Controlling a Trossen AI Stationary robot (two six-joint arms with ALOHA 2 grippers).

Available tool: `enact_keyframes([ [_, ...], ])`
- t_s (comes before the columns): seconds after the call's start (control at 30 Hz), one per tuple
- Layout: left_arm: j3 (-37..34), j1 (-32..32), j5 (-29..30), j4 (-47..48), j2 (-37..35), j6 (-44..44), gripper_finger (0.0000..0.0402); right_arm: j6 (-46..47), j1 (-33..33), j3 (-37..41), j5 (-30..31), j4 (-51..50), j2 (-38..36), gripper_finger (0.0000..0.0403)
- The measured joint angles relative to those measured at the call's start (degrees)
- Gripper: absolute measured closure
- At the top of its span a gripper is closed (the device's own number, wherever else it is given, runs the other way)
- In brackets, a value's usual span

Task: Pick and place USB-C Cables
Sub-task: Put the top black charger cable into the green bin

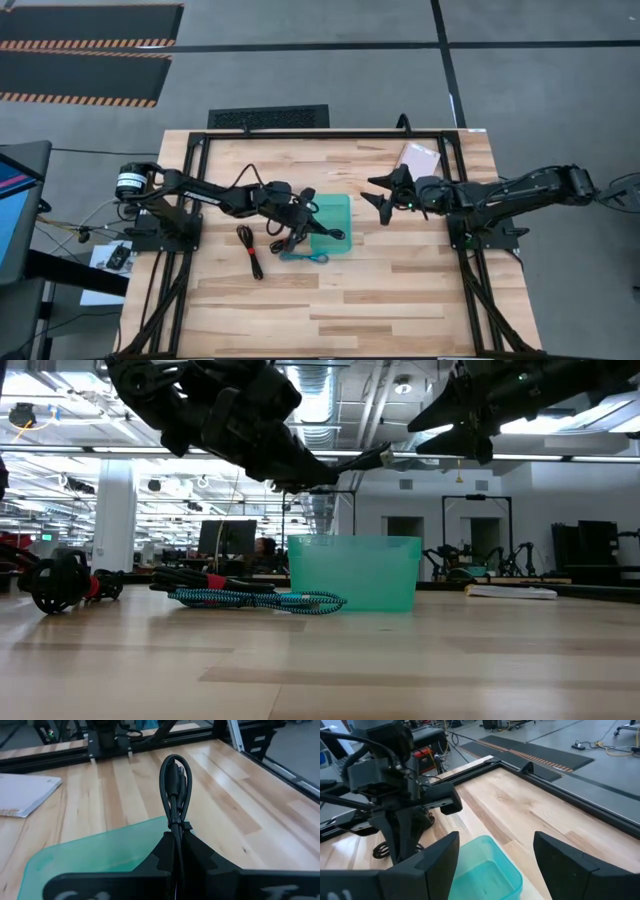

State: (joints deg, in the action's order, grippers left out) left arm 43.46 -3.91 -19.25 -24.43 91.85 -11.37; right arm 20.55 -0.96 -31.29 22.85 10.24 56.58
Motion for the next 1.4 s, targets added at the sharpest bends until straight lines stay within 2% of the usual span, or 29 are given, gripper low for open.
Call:
enact_keyframes([
  [0.1, 1.4, 0.0, 0.1, 3.5, 0.0, -0.8, 0.0401, 0.0, 0.7, 0.0, 0.0, 0.0, 0.0, 0.0122],
  [0.43, 11.9, 0.9, 1.9, 24.5, 0.0, -11.3, 0.0401, 1.0, 2.3, 0.0, -0.2, -0.8, 0.0, 0.0122],
  [0.63, 13.9, 0.3, 3.6, 30.3, 0.0, -18.0, 0.0401, 1.0, 2.3, 0.0, -0.2, -2.4, 0.0, 0.0122],
  [0.9, 13.9, 0.3, 5.4, 31.5, 0.0, -27.1, 0.0401, 1.0, 2.2, 0.0, -0.2, -2.6, 0.0, 0.0122],
  [1.4, 13.9, -0.1, 6.8, 31.0, 0.0, -34.3, 0.0401, 1.0, 2.2, 0.0, -0.2, -2.7, 0.0, 0.0122],
])
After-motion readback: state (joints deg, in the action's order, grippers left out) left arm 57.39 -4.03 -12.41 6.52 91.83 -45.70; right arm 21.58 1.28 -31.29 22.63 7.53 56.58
